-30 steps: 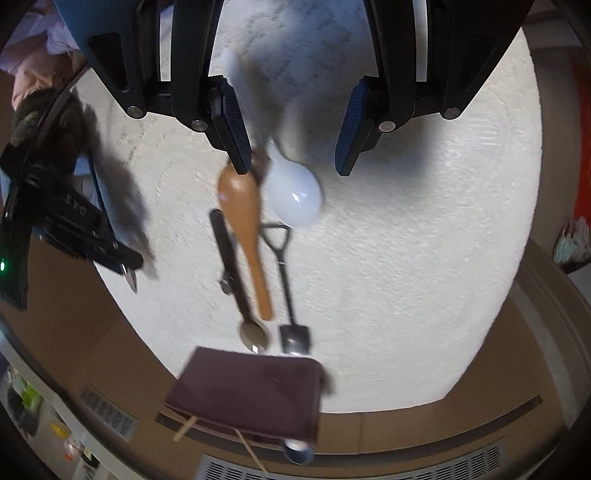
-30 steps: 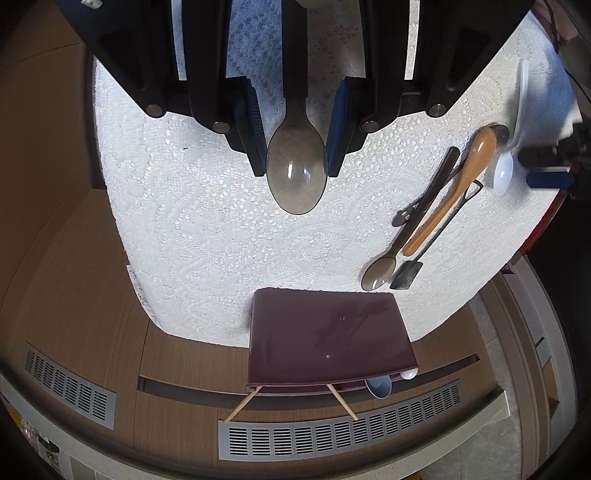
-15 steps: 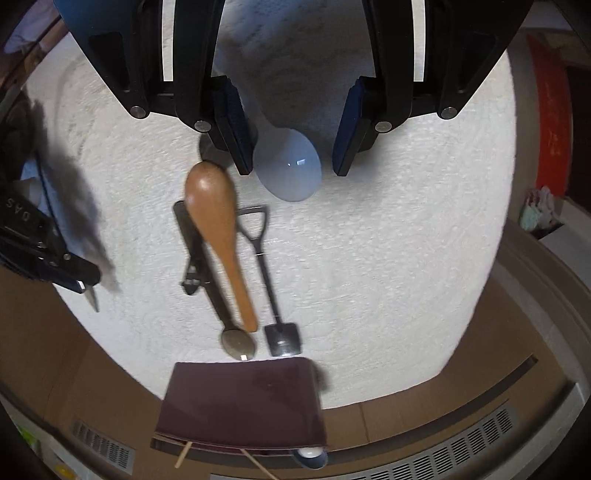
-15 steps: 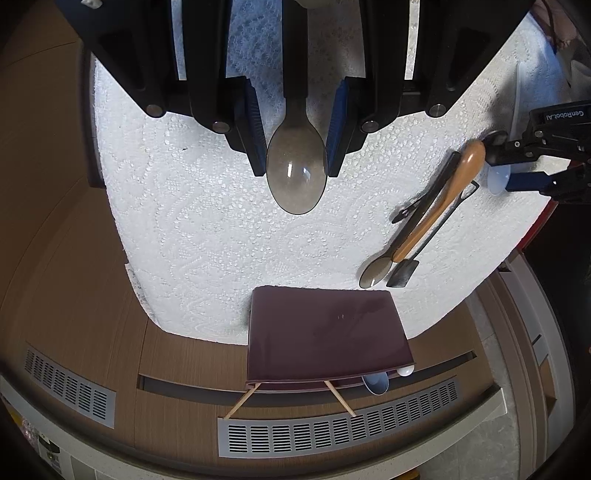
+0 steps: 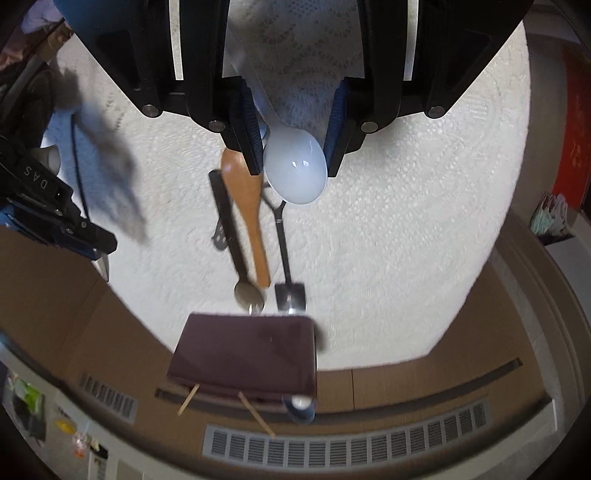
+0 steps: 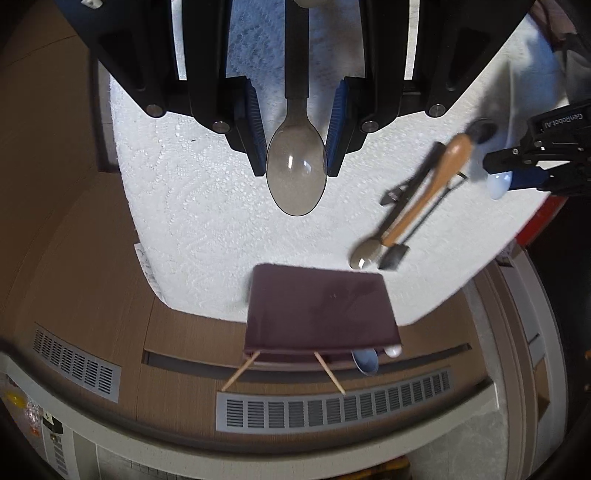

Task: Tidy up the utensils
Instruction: 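Lift both held spoons over the maroon caddy and open both tools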

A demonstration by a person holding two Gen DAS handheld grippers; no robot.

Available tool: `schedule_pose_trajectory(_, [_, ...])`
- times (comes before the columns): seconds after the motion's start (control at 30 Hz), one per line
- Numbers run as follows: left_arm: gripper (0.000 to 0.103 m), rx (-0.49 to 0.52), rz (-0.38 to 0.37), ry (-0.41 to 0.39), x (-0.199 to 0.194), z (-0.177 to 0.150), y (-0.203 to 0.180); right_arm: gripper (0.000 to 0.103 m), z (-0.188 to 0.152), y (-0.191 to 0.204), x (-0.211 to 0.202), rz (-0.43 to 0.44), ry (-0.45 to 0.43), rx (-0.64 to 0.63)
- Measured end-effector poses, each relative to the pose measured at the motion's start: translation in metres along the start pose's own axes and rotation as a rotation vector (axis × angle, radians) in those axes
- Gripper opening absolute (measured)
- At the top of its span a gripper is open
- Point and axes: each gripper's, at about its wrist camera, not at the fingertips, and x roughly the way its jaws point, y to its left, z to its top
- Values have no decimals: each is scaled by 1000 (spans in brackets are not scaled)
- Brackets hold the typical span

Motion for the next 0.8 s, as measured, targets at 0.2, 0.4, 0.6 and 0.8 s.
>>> schedule_pose_trajectory(0.2, [34,13,-39,-124,-29,12,1,29,10,2,-21,33,-45,15])
schedule_pose_trajectory(0.4, [34,34,-33,-255,-51,55,3,29,31,-2,-31,46,-79,40])
schedule_pose_trajectory(0.6, [35,89,-29,-606,-107,155,-7,29,122,-1,-83,0,-292,-51])
schedule_pose_trajectory(0.8, [35,99,-12,-760,-91,233,-15,29,211,2,-89,-31,-431,-81])
